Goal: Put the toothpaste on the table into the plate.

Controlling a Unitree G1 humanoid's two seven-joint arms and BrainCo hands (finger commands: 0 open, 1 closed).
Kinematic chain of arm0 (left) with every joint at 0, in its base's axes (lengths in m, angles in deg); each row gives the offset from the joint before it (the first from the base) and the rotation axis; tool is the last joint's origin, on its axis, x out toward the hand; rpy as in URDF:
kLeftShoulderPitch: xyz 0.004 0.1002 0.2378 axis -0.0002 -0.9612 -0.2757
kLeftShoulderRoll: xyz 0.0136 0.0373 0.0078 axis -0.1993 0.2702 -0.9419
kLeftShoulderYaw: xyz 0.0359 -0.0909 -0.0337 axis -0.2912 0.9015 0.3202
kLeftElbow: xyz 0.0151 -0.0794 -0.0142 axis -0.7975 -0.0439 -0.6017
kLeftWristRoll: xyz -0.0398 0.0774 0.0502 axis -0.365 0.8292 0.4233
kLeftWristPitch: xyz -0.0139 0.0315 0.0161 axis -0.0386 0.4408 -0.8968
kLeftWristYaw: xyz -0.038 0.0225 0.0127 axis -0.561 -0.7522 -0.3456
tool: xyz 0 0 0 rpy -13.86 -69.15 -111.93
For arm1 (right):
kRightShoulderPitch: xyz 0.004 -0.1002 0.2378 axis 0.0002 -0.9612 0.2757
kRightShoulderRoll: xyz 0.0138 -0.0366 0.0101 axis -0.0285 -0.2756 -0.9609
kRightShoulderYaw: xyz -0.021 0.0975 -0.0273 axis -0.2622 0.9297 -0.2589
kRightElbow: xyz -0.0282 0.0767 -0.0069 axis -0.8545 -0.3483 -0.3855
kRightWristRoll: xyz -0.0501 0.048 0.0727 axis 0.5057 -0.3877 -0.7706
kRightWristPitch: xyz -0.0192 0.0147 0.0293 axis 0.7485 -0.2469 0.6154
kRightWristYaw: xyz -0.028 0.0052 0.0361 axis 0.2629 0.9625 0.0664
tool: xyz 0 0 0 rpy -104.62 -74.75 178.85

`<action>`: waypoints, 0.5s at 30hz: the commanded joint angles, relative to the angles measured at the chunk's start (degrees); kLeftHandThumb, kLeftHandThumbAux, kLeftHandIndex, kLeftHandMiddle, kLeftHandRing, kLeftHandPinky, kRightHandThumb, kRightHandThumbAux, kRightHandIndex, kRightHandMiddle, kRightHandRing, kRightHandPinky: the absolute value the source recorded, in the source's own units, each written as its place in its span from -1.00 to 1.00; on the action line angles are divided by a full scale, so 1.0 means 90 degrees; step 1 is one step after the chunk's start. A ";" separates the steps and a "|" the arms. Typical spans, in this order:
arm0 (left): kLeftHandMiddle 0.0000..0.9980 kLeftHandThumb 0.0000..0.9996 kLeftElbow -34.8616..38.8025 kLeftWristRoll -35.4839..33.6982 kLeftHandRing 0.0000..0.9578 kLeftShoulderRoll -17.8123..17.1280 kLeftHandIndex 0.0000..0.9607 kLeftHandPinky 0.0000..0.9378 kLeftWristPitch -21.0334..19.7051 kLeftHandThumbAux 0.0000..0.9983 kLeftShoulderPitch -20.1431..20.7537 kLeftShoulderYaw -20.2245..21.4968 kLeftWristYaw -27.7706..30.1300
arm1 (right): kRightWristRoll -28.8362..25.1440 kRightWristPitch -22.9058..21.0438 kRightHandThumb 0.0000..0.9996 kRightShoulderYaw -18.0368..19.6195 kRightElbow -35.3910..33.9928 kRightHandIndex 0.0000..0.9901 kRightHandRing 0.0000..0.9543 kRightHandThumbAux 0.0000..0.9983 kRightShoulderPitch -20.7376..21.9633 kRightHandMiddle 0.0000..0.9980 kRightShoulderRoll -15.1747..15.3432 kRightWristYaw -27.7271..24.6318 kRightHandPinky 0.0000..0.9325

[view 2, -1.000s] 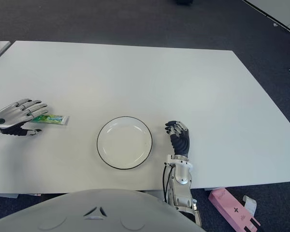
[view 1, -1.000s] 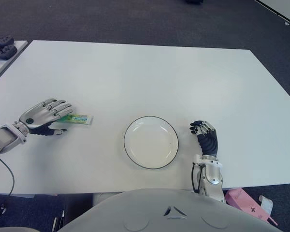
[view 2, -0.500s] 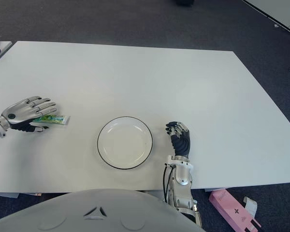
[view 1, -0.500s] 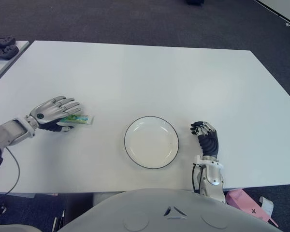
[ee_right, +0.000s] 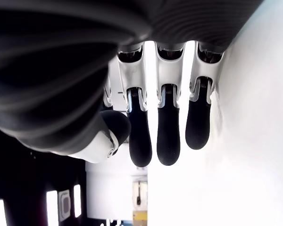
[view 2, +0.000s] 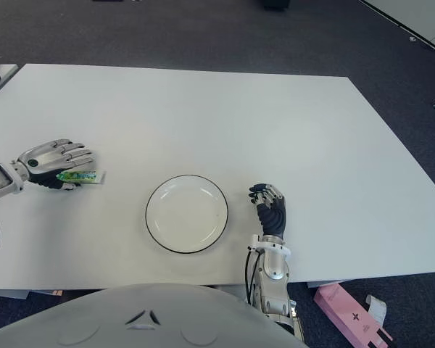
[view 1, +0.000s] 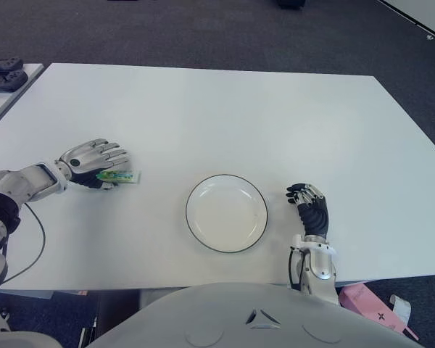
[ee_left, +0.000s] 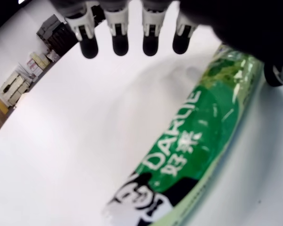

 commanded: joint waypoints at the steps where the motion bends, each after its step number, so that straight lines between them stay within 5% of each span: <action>1: -1.00 -0.32 -0.0216 0.0125 -1.00 0.0404 -1.00 -0.91 0.0350 -0.59 -0.0254 -0.0470 0.0515 | -0.0018 -0.0054 0.42 0.0017 0.0008 -0.13 0.02 0.46 -0.0066 -0.02 -0.0007 -0.0012 0.02; 15: -0.97 -0.28 -0.0590 -0.0286 -0.99 0.0530 -1.00 -0.87 0.0790 -0.58 -0.0140 -0.0642 0.0948 | -0.0153 -0.0206 0.42 0.0079 -0.0013 -0.13 0.01 0.46 -0.0082 -0.02 0.0023 -0.0095 0.00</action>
